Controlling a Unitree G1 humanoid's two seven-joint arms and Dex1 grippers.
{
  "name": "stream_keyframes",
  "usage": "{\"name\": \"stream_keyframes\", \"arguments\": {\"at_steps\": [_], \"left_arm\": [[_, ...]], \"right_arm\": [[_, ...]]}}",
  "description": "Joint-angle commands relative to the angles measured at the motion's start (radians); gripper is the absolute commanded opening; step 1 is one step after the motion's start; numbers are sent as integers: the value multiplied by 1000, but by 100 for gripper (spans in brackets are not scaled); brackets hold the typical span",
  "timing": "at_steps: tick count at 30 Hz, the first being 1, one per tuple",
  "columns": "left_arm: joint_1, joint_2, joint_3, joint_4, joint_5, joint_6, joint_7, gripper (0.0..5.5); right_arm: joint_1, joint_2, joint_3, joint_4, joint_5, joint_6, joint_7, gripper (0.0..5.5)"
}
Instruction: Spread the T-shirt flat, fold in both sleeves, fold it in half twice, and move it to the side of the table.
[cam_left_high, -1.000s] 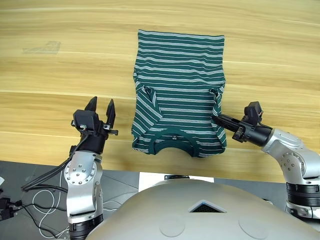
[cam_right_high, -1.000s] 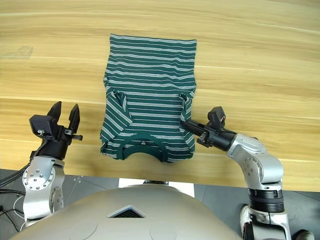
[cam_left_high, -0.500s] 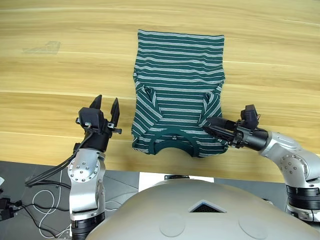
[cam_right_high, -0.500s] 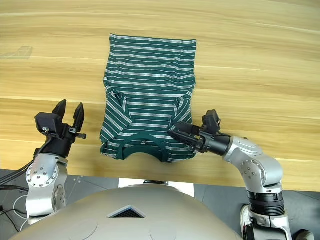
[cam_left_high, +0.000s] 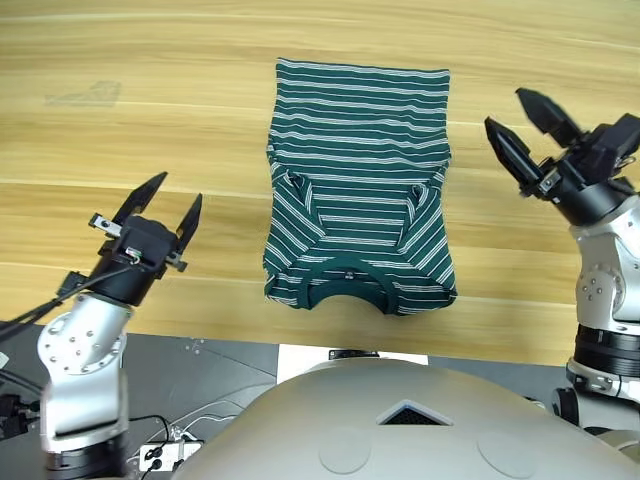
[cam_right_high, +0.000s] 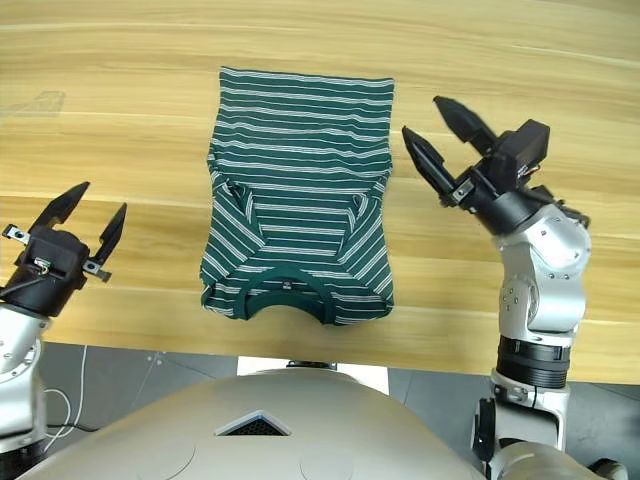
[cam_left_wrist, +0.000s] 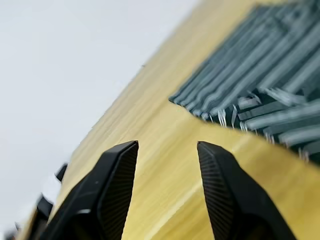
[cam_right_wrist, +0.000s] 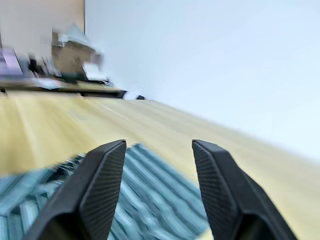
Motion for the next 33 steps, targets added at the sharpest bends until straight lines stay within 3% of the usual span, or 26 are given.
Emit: {"name": "stream_keyframes", "arguments": {"at_steps": [1, 5, 10, 17, 33], "left_arm": [[-67, 202, -54, 110, 275, -231, -46, 221], [-145, 267, -180, 195, 481, -454, 7, 221], [-174, 301, -240, 245, 647, -655, 95, 221], [-207, 305, -320, 302, 866, -772, 227, 221], [-335, 297, -455, 392, 913, -731, 321, 221]], "right_arm": [[-22, -167, 74, 195, -284, -471, 96, 244], [-53, -294, 160, 383, -457, -789, 109, 244], [-70, -393, 251, 582, -571, -977, 72, 244], [-44, -406, 396, 644, -572, -986, 53, 244], [47, -417, 541, 431, -423, -813, 51, 244]]}}
